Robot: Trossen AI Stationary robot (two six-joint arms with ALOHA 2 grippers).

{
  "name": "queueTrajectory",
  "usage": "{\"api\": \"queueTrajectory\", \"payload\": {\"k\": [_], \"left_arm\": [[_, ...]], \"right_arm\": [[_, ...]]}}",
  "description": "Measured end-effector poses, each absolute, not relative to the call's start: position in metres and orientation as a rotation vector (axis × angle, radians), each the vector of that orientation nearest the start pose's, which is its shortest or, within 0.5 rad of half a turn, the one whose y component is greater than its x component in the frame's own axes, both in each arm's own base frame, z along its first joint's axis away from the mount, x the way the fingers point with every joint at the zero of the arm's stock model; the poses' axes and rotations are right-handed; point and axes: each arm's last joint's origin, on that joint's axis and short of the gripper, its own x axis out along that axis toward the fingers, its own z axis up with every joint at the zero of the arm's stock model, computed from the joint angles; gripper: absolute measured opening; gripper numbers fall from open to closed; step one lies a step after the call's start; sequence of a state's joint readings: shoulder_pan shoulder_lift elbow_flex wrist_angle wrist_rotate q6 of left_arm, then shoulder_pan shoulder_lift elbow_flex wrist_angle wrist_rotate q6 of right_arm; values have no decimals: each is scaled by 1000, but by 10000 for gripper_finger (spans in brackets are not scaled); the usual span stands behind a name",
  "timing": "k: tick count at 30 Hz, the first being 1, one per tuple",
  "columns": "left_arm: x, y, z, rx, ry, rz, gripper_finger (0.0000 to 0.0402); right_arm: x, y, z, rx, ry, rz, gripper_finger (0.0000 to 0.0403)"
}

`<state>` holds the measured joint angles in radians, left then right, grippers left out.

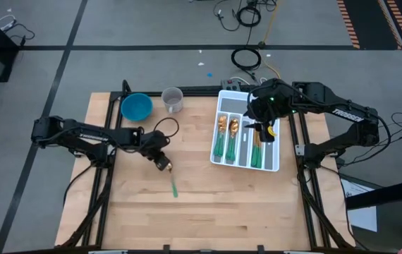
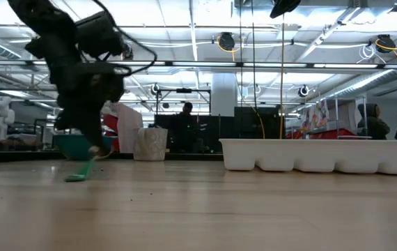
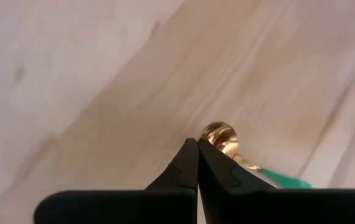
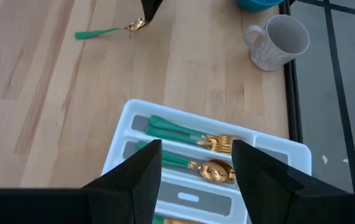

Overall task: Sort silverware
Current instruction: Put the green spoon into the white silverware organizer

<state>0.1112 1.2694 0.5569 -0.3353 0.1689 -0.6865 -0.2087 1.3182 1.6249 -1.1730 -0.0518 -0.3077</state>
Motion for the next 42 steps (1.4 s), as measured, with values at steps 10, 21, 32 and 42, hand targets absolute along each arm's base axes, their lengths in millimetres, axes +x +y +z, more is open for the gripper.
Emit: {"api": "queueTrajectory", "payload": {"k": [10, 21, 32, 42], "left_arm": [[255, 34, 230, -607, 726, 198, 1], [282, 85, 306, -416, 501, 214, 0], [361, 146, 333, -213, 607, 131, 0], [421, 186, 312, -105, 750, -21, 0]], "right_arm": [[214, -52, 415, -156, 941, -29, 185], [162, -41, 439, -141, 838, -81, 185], [123, -31, 449, -28, 773, -143, 185], [118, -29, 448, -5, 794, -148, 185]]}}
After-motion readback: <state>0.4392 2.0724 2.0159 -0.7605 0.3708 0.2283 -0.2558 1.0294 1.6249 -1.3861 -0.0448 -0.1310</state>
